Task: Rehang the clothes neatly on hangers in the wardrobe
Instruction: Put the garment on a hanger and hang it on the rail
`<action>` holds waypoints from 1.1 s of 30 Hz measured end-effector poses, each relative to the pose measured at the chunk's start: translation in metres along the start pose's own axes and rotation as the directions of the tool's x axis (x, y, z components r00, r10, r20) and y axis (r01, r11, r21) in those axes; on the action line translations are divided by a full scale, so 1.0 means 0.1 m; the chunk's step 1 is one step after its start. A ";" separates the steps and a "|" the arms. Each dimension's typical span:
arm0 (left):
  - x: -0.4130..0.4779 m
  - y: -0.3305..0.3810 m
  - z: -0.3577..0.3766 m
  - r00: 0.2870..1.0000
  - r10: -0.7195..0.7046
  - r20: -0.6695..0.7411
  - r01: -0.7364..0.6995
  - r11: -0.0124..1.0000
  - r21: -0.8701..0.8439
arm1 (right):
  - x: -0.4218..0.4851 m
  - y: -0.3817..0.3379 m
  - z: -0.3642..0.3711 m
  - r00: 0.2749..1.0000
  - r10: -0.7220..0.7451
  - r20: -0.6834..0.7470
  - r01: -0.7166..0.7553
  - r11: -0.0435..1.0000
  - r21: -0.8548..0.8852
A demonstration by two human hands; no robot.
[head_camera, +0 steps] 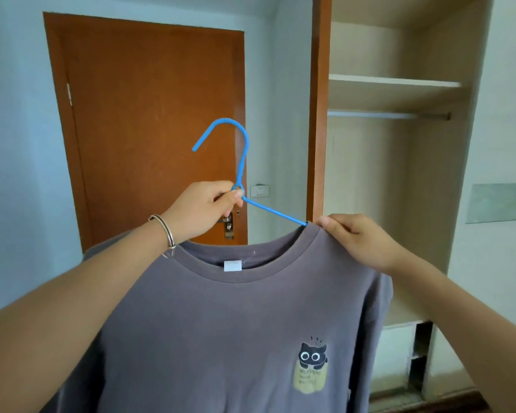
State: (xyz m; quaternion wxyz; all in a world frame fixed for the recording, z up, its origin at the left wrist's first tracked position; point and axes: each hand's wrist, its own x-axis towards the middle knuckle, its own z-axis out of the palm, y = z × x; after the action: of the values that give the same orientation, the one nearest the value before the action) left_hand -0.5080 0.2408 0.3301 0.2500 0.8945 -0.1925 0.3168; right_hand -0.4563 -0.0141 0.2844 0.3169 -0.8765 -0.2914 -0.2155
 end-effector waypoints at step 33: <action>3.25 -0.50 3.55 0.782 0.553 0.289 -0.228 0.684 -0.693 | 0.63 2.61 -0.58 0.713 0.647 -0.271 -0.696 0.609 -0.380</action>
State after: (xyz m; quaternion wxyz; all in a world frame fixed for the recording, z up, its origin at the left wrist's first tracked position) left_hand -0.0797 0.0186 0.2900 0.3996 0.7435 -0.5337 0.0518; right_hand -0.2519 -0.1939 0.2485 0.1745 -0.9569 0.1352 -0.1888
